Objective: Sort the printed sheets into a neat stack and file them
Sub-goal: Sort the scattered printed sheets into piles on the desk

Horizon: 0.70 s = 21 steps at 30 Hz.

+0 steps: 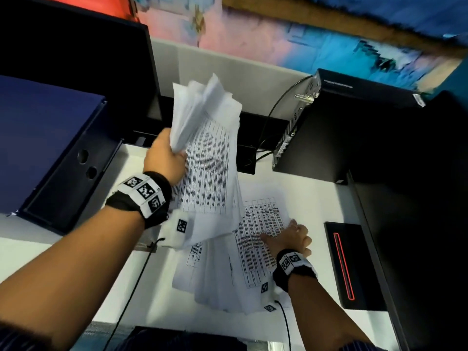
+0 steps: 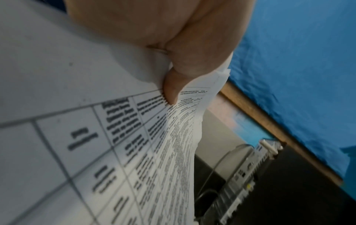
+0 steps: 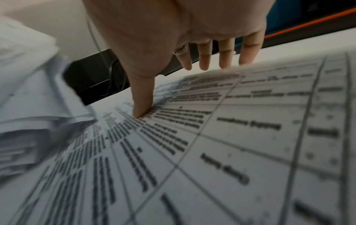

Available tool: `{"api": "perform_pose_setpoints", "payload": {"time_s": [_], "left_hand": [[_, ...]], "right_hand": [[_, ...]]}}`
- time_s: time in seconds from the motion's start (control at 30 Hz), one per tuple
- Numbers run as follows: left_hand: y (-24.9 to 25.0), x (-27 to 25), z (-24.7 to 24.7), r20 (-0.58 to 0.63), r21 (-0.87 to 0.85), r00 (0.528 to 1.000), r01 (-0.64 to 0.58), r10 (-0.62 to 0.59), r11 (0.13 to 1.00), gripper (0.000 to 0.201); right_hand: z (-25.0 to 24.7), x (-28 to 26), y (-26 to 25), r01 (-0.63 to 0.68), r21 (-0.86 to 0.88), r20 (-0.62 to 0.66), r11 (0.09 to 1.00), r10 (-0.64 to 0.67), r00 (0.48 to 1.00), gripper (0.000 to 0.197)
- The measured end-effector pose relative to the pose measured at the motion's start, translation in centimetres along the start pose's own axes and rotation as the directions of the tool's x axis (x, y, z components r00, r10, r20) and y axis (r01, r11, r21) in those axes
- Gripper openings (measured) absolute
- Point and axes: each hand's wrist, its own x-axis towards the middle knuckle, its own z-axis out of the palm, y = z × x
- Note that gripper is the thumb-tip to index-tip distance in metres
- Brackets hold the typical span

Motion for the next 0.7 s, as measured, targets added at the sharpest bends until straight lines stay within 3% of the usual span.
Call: {"api": "perform_pose_setpoints", "payload": {"time_s": [0.1,0.23,0.33,0.5,0.63,0.7], "left_hand": [[0.6,1.0,-1.4,-0.035,-0.053,0.999,-0.009,0.007,0.999,0.037],[1.1,1.7,-2.1,-0.064,-0.107,0.998,-0.004,-0.003,0.994,0.040],[1.2,1.8,-2.3,-0.060,-0.136,0.998,0.004,-0.013,0.991,0.041],[0.8,2.0,-2.3,-0.035,-0.158,0.999,0.013,-0.019,0.987,0.045],[0.6,1.9,-2.2,-0.006,-0.182,1.000,0.025,-0.026,0.983,0.046],[0.6,1.7,-2.1,0.006,-0.183,0.999,0.034,-0.034,0.982,0.046]], "right_hand": [[-0.5,0.5,0.2,0.002,0.056,0.083,0.998,-0.006,0.997,0.119],[-0.3,-0.8,-0.4,-0.001,0.185,0.091,0.983,-0.017,0.996,0.079],[0.4,-2.6,-1.0,0.005,0.227,0.085,0.974,-0.025,0.996,0.066],[-1.6,-3.5,-1.5,0.066,0.208,-0.082,0.976,-0.049,0.995,0.032],[-3.2,-3.0,-0.8,0.129,0.142,-0.246,0.981,-0.091,0.965,0.034],[-2.8,-2.3,-0.5,0.133,0.102,-0.174,0.986,-0.114,0.978,0.047]]}}
